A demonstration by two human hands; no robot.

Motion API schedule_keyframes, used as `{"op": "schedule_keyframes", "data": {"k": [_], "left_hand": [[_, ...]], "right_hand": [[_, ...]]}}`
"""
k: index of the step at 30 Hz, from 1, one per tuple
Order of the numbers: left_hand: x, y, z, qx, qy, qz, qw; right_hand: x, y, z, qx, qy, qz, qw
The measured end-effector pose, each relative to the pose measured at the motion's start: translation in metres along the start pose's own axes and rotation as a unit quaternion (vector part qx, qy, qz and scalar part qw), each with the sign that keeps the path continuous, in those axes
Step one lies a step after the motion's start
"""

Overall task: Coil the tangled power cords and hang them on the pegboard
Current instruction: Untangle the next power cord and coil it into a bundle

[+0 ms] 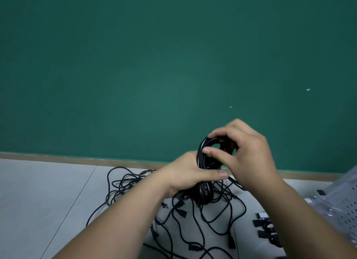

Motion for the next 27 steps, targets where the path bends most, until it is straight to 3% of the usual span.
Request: {"op": "schedule_keyframes", "data": {"k": [4,7,10,12,14,20,23,27], "left_hand": [[0.003,0.004,-0.003,-0.001,-0.042,0.012,0.999],[0.004,0.004,-0.001,-0.078,-0.03,0.018,0.996],[0.004,0.004,0.001,-0.162,-0.032,0.014,0.986],[0.005,0.005,0.005,-0.201,-0.052,0.008,0.978],[0.006,0.005,0.011,-0.219,-0.074,0.002,0.973],[0.006,0.004,0.015,-0.193,-0.072,-0.021,0.978],[0.005,0.006,0.01,-0.155,-0.061,-0.026,0.986],[0.004,0.011,0.008,-0.131,-0.112,-0.013,0.985]], "right_hand": [[0.0,-0.006,0.0,-0.008,-0.013,-0.064,0.998],[0.002,-0.016,0.001,0.024,-0.006,-0.151,0.988],[0.002,-0.025,0.0,0.224,0.081,-0.263,0.935],[-0.002,-0.03,0.003,0.26,0.16,-0.29,0.907],[-0.004,-0.031,0.005,0.257,0.194,-0.286,0.902],[0.0,-0.021,0.004,0.298,0.042,-0.26,0.917],[-0.002,-0.015,-0.006,0.298,0.002,-0.265,0.917],[-0.006,-0.019,-0.014,0.217,-0.025,-0.274,0.937]]}}
Point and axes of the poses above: each hand's wrist, its own x-axis towards the middle knuckle, its own z-axis out of the back of the hand, y = z × x, the point moved 2 cm from there along x, towards the middle knuckle, and after that the axes turned 5 degrees about -z, right-handed, at the moved point
